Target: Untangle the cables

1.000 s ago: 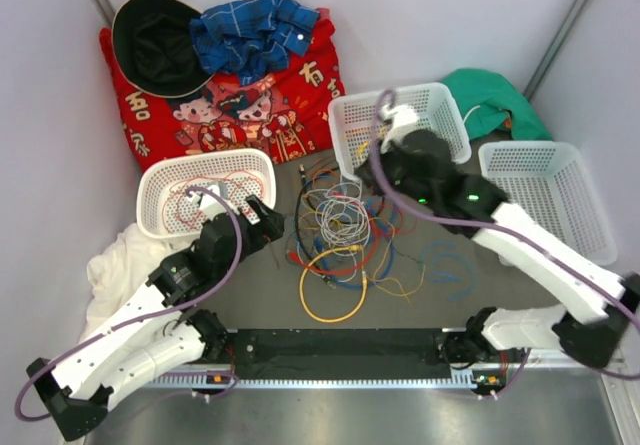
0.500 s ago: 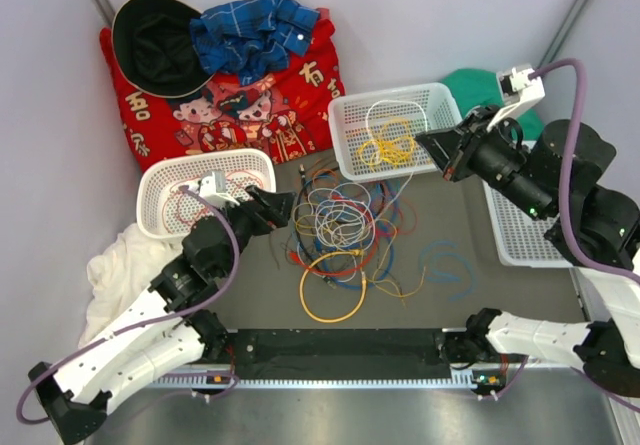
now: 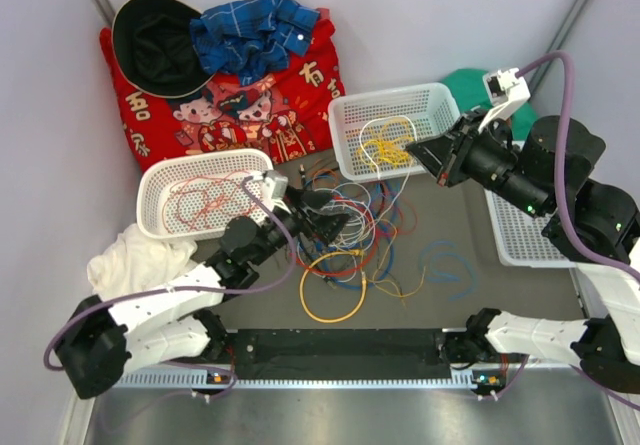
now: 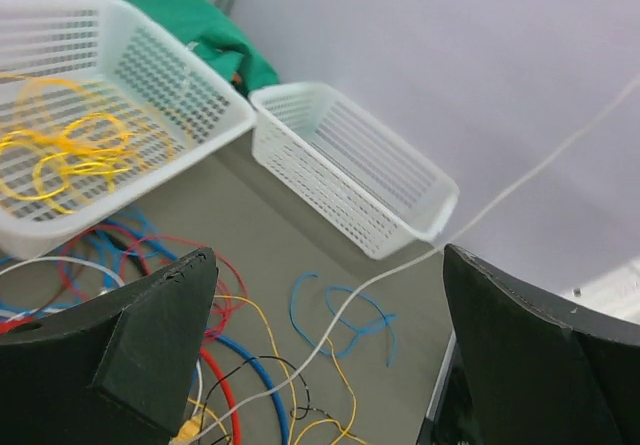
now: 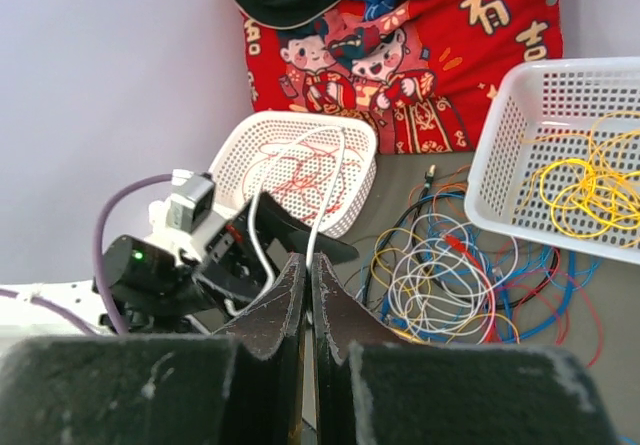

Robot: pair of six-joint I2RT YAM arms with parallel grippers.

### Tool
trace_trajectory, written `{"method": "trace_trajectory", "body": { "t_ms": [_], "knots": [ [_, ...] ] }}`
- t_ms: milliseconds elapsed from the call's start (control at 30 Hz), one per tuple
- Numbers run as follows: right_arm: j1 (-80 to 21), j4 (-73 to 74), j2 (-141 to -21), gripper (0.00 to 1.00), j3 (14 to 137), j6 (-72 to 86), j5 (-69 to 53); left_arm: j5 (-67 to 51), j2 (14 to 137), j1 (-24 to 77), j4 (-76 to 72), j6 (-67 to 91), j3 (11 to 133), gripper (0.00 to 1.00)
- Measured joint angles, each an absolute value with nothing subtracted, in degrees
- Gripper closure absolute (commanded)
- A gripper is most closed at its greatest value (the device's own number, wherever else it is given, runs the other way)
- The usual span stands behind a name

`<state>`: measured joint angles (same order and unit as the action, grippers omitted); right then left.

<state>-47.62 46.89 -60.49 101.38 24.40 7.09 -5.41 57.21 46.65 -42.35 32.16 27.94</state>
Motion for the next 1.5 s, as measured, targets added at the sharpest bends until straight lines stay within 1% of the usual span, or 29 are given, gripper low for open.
{"method": "trace_trajectory", "body": {
  "t_ms": [200,300,367,433,467,533,567,700,733,767,800,900,967,1067,1233,1367,1500],
  "knots": [
    [-47.6,47.3,-60.5,1.00,101.4,25.8,5.4,-12.1,65.4,51.6,-48.8,23.3,31.1,0.02],
    [-47.6,47.3,-60.5,1.00,101.4,26.4,4.4,-13.5,69.1,53.0,-51.1,20.3,33.0,0.04],
    [-47.6,47.3,-60.5,1.00,101.4,26.9,3.8,-14.2,71.8,53.3,-52.6,19.2,33.8,0.10],
    [-47.6,47.3,-60.5,1.00,101.4,27.2,3.2,-14.8,74.3,53.3,-53.5,19.0,34.2,0.19],
    [-47.6,47.3,-60.5,1.00,101.4,27.2,3.1,-15.0,75.3,53.3,-53.6,18.9,34.5,0.37],
    [-47.6,47.4,-60.3,1.00,101.4,27.3,3.1,-15.4,77.4,53.4,-53.6,18.6,35.4,0.66],
    [-47.6,47.5,-60.2,1.00,101.4,27.3,3.1,-15.6,78.2,53.4,-53.5,18.5,35.7,0.99],
    [-47.6,47.6,-59.4,1.00,101.3,27.1,3.6,-15.6,79.3,53.5,-51.7,17.6,37.2,1.00],
    [-47.6,47.7,-59.1,0.94,101.3,27.0,3.8,-15.5,79.0,53.5,-50.7,17.5,37.7,1.00],
    [-47.6,47.6,-58.7,0.79,101.1,27.0,4.2,-15.2,78.4,53.5,-49.3,17.5,38.1,1.00],
    [-47.6,47.5,-57.8,0.54,100.2,26.6,4.9,-14.8,77.5,53.5,-47.7,17.5,38.4,1.00],
    [-47.6,47.2,-55.6,0.27,97.7,26.2,6.2,-11.7,73.4,53.5,-38.9,18.3,41.6,1.00],
    [-47.6,47.0,-53.9,0.20,95.2,25.6,7.0,-9.0,71.3,53.5,-30.2,19.5,47.6,1.00],
    [-47.6,46.0,-51.6,0.15,91.4,25.1,8.3,-5.7,70.3,53.4,-20.6,21.5,59.6,1.00],
    [-47.6,43.5,-47.3,0.15,83.4,24.6,9.7,-3.6,69.1,53.3,-11.8,26.2,72.8,1.00],
    [-47.6,40.1,-43.9,0.16,76.4,24.5,9.1,-3.6,69.6,53.3,-7.1,30.2,77.7,1.00],
    [-47.6,35.7,-42.4,0.18,71.9,24.7,7.1,-4.5,71.0,53.3,-4.2,33.2,79.5,1.00]
  ]
}}
